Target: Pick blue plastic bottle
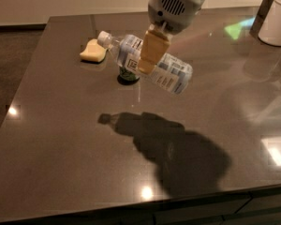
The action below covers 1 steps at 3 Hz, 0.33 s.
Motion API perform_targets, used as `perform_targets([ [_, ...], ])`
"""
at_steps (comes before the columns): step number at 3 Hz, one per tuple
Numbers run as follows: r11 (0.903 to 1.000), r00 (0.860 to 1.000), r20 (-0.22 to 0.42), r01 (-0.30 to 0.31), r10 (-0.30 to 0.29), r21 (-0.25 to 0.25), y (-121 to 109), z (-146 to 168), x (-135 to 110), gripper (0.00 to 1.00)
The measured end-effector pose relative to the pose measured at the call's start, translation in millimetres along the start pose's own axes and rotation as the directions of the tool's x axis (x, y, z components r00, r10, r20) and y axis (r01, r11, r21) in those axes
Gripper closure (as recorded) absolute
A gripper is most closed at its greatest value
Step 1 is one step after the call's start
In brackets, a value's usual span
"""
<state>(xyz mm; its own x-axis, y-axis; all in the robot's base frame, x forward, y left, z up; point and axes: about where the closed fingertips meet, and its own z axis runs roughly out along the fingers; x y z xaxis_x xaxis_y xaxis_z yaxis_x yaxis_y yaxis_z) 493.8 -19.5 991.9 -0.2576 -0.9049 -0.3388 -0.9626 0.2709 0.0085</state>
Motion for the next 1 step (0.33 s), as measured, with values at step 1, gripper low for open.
perform_targets([
  [1,0.9999,1.0,0.024,0.002,-0.002,0.017,-4.1,0.9,-7.2,1.0],
])
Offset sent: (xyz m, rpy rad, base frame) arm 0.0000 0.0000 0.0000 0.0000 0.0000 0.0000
